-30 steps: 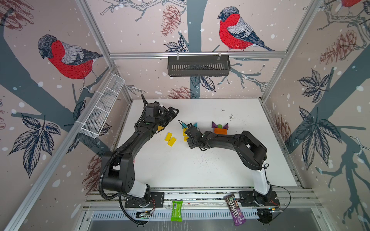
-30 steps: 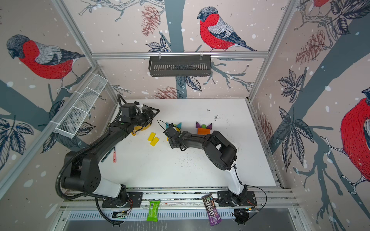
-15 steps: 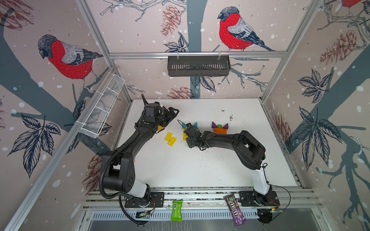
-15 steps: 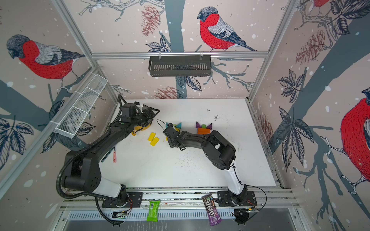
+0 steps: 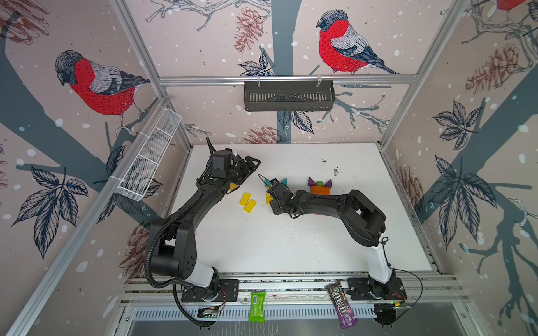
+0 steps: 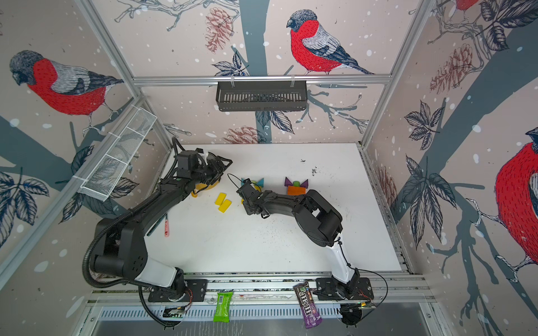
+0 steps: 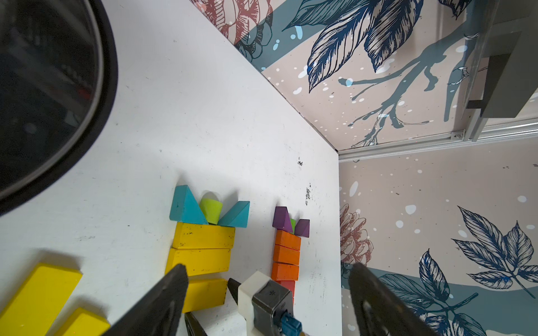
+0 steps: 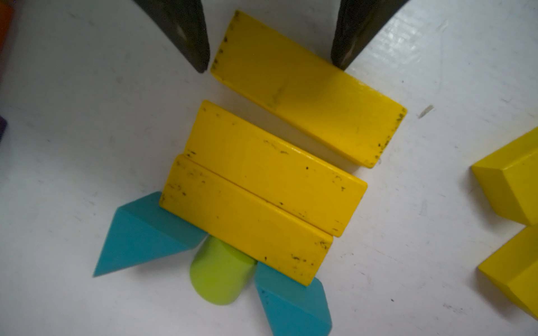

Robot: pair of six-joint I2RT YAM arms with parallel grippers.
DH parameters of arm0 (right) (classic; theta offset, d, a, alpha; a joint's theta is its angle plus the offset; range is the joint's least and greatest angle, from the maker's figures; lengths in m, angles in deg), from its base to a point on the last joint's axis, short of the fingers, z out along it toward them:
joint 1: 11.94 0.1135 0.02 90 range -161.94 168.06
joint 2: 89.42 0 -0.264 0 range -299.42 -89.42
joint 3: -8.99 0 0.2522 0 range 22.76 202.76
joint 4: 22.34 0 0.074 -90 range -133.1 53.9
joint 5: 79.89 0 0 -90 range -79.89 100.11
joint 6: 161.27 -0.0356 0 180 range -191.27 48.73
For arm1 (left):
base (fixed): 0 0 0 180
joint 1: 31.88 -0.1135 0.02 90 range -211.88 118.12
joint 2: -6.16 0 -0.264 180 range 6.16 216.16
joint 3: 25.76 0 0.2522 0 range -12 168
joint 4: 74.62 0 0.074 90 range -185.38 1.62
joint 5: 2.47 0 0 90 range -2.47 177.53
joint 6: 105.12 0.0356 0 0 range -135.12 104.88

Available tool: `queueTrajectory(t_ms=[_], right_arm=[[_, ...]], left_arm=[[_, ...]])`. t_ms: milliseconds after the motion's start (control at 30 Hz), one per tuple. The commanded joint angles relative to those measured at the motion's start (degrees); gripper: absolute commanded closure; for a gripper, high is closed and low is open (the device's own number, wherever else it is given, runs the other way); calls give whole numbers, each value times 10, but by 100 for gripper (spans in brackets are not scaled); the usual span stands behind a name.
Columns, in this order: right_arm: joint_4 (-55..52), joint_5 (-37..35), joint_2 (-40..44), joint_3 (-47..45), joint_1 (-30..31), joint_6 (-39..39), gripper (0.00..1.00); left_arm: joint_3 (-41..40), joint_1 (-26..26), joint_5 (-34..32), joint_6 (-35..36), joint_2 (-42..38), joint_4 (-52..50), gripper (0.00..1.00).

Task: Assemble a carrot with building blocks
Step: Assemble the building block at the center of the board.

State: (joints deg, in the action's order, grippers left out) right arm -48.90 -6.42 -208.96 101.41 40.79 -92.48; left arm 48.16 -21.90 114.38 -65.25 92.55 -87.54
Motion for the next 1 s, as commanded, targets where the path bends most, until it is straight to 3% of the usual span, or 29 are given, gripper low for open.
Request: queueTrajectory(t_ms=[0,967], right_arm=[[-7,-12,8,-3,1,0,30],[-16,-28,15,-17,-14,-4,26]], left_arm=[[3,1,3,4,1,14,12],[4,5,2,5,4,13,13]])
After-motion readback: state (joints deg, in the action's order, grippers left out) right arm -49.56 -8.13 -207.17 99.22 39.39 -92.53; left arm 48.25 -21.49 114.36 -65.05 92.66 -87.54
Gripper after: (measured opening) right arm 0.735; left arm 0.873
